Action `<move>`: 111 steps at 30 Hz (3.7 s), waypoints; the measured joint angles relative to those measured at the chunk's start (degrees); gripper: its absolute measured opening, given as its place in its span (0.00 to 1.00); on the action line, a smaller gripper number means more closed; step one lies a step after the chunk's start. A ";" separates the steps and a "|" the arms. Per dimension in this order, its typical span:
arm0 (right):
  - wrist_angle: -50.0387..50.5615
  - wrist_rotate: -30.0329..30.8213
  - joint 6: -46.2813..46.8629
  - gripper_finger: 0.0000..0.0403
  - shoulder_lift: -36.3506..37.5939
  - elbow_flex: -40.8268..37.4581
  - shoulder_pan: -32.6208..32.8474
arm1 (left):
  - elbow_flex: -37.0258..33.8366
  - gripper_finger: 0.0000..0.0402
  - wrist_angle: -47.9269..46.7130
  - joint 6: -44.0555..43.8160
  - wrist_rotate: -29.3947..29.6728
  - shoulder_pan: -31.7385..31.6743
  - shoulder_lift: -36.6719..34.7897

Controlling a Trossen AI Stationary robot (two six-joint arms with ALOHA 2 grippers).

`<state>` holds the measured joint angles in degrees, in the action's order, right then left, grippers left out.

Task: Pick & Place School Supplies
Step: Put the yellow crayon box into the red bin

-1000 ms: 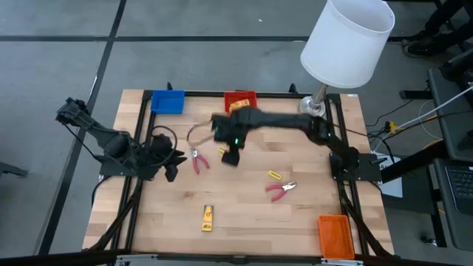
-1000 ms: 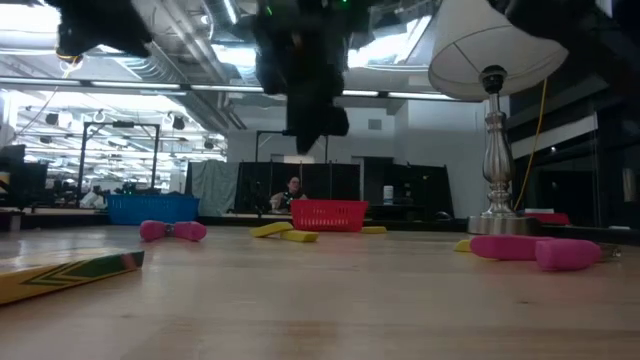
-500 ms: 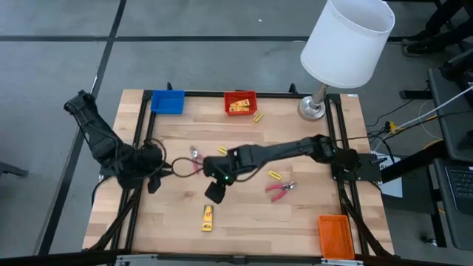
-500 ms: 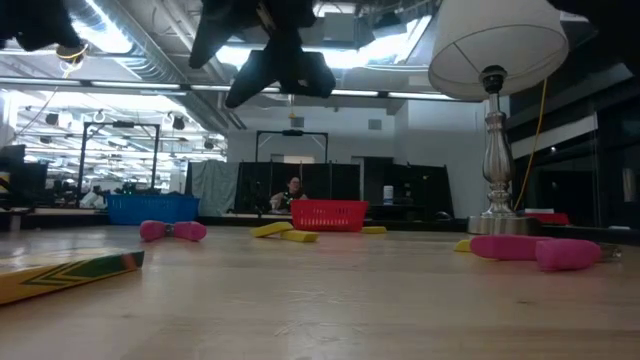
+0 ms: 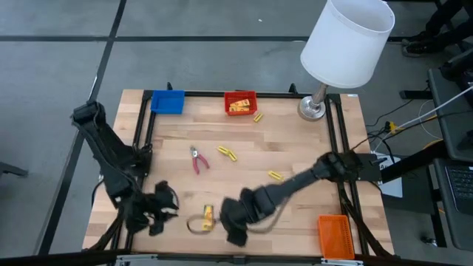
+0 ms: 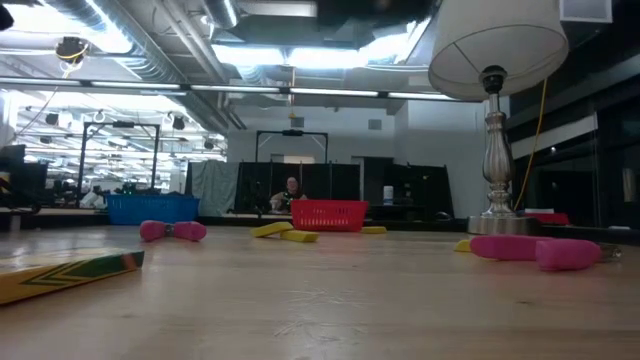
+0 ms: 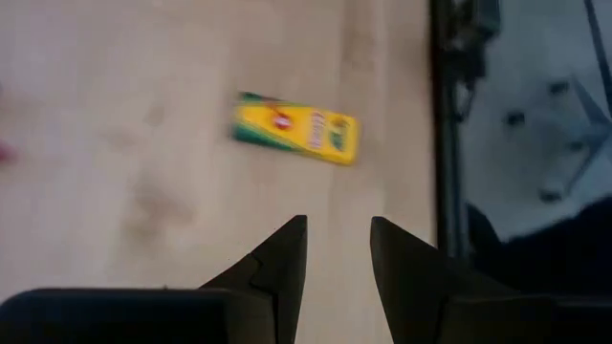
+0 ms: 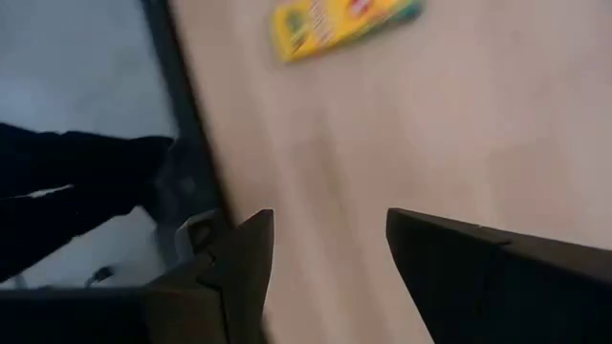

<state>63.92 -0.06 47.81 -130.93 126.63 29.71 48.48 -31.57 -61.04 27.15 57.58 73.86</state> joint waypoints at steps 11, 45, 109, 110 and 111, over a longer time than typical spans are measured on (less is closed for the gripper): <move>-0.72 17.76 25.59 0.52 0.00 0.00 9.14 | -1.28 0.34 13.72 -25.72 -3.45 -7.51 8.41; 0.45 32.73 42.94 0.52 0.55 0.00 16.58 | 0.76 0.45 23.99 -41.06 -13.31 -18.82 24.72; -0.44 35.18 45.23 0.52 0.55 0.00 17.32 | 3.25 0.62 21.81 -36.70 -11.64 -19.28 23.89; -0.46 35.18 45.35 0.52 0.52 0.00 17.37 | 3.25 0.62 21.25 -36.69 -11.66 -19.28 23.89; -0.44 35.18 45.54 0.52 0.54 0.00 17.42 | 3.23 0.63 21.01 -36.69 -11.73 -19.28 23.89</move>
<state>63.48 35.11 93.35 -130.39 126.63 47.13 51.71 -10.56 -97.73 15.42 38.30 97.76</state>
